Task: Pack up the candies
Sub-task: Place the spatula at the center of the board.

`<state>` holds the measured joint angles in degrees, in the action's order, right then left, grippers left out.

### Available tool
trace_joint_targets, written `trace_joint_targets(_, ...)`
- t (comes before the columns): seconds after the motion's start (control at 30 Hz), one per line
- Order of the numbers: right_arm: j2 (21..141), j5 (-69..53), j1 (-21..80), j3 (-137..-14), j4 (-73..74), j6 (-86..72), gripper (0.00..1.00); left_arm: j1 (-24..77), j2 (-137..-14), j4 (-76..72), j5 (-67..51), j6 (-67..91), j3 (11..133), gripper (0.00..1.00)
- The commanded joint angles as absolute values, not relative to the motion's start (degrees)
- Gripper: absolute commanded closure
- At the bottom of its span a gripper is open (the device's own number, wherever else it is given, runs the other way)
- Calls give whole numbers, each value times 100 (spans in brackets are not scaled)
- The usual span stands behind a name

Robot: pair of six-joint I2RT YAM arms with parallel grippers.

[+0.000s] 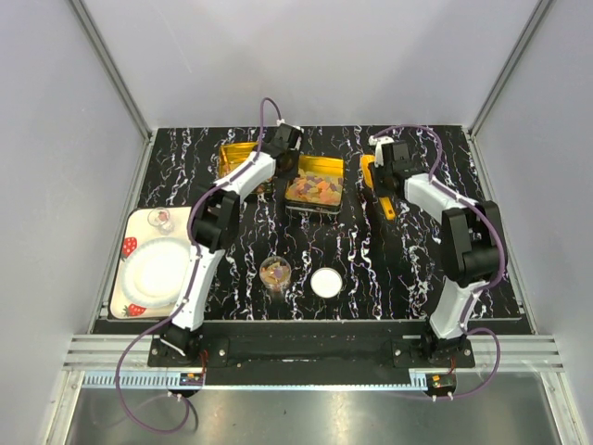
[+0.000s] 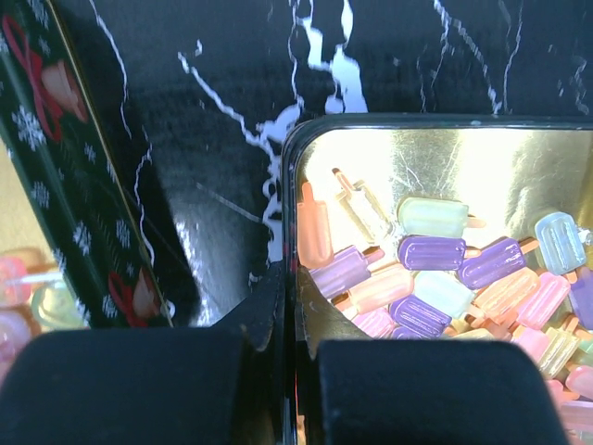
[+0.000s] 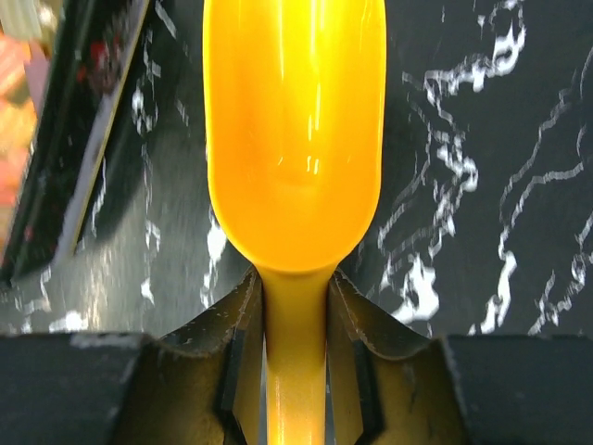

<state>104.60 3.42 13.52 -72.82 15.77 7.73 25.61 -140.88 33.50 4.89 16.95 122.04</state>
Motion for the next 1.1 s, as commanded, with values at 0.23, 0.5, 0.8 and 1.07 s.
trace_joint_targets(0.23, 11557, 18, 1310, -8375, 1590, 360, 100, 2514, -14414, 2619, 484, 2013, 12726, 90)
trace_joint_targets(0.5, 11856, -130, 1301, -8903, 2144, 439, 98, 2452, -14169, 2531, 88, 2083, 12508, 72)
trace_joint_targets(0.8, 12006, -141, 1292, -8983, 2496, 606, 89, 2391, -13195, 2365, -412, 2074, 11629, 53)
trace_joint_targets(1.07, 11989, -123, 1292, -8930, 2566, 668, 82, 2391, -12051, 2320, -1028, 1899, 10856, 31)
